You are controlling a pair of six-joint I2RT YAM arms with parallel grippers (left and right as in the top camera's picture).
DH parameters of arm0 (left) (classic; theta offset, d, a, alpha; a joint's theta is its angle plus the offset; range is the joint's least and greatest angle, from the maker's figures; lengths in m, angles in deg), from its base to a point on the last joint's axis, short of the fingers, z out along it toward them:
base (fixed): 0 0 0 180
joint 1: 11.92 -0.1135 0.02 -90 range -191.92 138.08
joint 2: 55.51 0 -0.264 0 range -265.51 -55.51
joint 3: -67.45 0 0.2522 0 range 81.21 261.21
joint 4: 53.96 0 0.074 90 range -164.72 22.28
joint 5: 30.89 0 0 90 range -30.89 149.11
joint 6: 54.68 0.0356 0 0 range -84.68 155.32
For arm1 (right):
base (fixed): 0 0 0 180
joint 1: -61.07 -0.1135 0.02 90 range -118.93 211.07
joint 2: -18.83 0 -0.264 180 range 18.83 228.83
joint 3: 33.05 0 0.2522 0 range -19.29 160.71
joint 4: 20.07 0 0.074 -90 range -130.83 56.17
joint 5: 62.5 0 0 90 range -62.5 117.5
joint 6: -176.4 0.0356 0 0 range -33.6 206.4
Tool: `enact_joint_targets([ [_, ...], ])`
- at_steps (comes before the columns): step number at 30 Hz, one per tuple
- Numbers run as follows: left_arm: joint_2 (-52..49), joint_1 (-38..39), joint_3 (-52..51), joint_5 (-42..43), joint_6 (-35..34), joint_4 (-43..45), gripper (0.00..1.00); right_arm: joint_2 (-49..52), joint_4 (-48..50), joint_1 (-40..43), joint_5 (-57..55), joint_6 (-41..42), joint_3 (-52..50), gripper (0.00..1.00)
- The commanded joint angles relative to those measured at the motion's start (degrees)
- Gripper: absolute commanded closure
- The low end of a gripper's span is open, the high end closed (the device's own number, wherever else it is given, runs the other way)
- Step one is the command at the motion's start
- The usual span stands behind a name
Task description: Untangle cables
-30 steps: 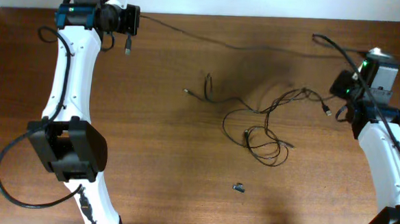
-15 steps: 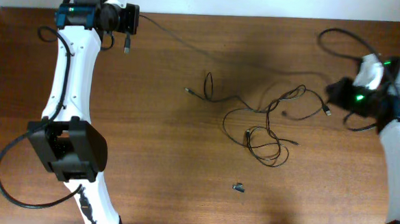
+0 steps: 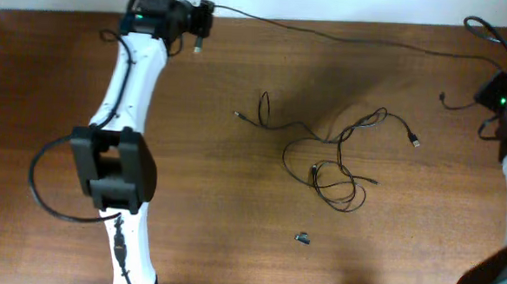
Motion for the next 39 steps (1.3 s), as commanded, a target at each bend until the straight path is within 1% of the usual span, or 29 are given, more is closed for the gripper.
enact_joint_targets([
  [1, -5.14, 2.93, 0.17, 0.00, 3.85, 6.49, 1.00, 5.51, 5.99, 0.70, -1.95, -0.63, 0.92, 0.96],
  [3, -7.67, 4.68, 0.17, 0.00, 5.81, 10.93, 1.00, 9.64, 13.51, 0.70, -1.95, -0.61, 0.92, 0.96],
  [5, -10.16, 5.73, 0.17, -0.11, 5.79, 14.43, 1.00, 12.79, 21.00, 0.70, -1.95, -0.61, 0.92, 0.96],
  [8, -13.11, 6.01, 0.17, -0.22, 5.79, 17.40, 1.00, 16.26, 31.89, 0.70, -1.95, -0.59, 0.92, 0.96],
  [10, -15.08, 5.97, 0.17, -1.33, 5.81, 19.74, 1.00, 18.27, 36.46, 0.70, -1.97, -0.61, 0.92, 0.95],
  [12, -16.98, 5.97, 0.17, -3.04, 8.44, 22.18, 1.00, 19.54, 36.98, 0.70, -1.95, -0.61, 0.92, 0.78],
  [14, -19.19, 5.97, 0.17, -3.04, 9.03, 25.70, 0.99, 21.27, 36.89, 0.70, -2.03, -1.31, 0.92, 0.66],
  [15, -20.48, 5.97, 0.17, -3.04, 9.68, 27.12, 0.99, 22.03, 36.70, 0.74, -1.99, -2.36, 0.92, 0.58],
  [16, -21.51, 5.97, 0.17, -3.04, 9.88, 27.80, 1.00, 22.36, 36.15, 0.74, -2.16, -2.51, 0.92, 0.45],
  [17, -22.12, 5.99, 0.17, -3.02, 9.88, 27.87, 1.00, 22.36, 35.63, 0.74, -2.16, -2.51, 0.92, 0.39],
  [19, -22.97, 6.01, 0.17, -3.02, 9.86, 27.30, 1.00, 22.36, 33.94, 0.74, -1.68, -2.49, 0.92, 0.21],
  [22, -23.39, 5.97, 0.17, -3.10, 9.90, 27.15, 0.99, 22.36, 29.35, 0.74, -1.68, -2.47, 0.92, 0.21],
  [23, -23.39, 5.95, 0.17, -4.44, 10.14, 27.23, 0.98, 22.36, 26.64, 0.74, -1.22, -2.49, 0.92, 0.21],
  [25, -23.39, 5.95, 0.17, -9.86, 10.29, 27.04, 0.98, 22.36, 19.26, 0.74, 0.00, -2.47, 0.92, 0.21],
  [26, -23.39, 5.95, 0.17, -10.25, 10.47, 26.80, 0.98, 22.36, 17.55, 0.74, 0.00, -2.47, 0.92, 0.21],
  [27, -23.39, 5.92, 0.17, -10.21, 10.51, 26.58, 0.92, 22.36, 16.17, 0.74, 0.00, -2.49, 0.92, 0.21],
  [28, -23.39, 5.92, 0.17, -10.19, 10.49, 26.23, 0.76, 22.36, 15.13, 0.74, -0.02, -2.49, 0.92, 0.21],
  [29, -23.39, 5.92, 0.17, -10.19, 10.49, 25.99, 0.23, 22.36, 14.88, 0.74, 0.00, -2.49, 0.92, 0.21],
  [30, -23.39, 5.92, 0.17, -10.19, 10.49, 25.73, 0.01, 22.36, 14.82, 0.74, 0.00, -2.49, 0.92, 0.21],
  [35, -23.21, 5.68, 0.24, -10.32, 10.49, 24.13, 0.01, 22.36, 13.86, 0.74, 0.02, -2.49, 0.92, 0.19],
  [39, -19.74, 5.14, 0.39, -10.12, 10.51, 18.21, 0.01, 22.14, 14.01, 0.74, 0.04, -2.47, 0.92, 0.16],
])
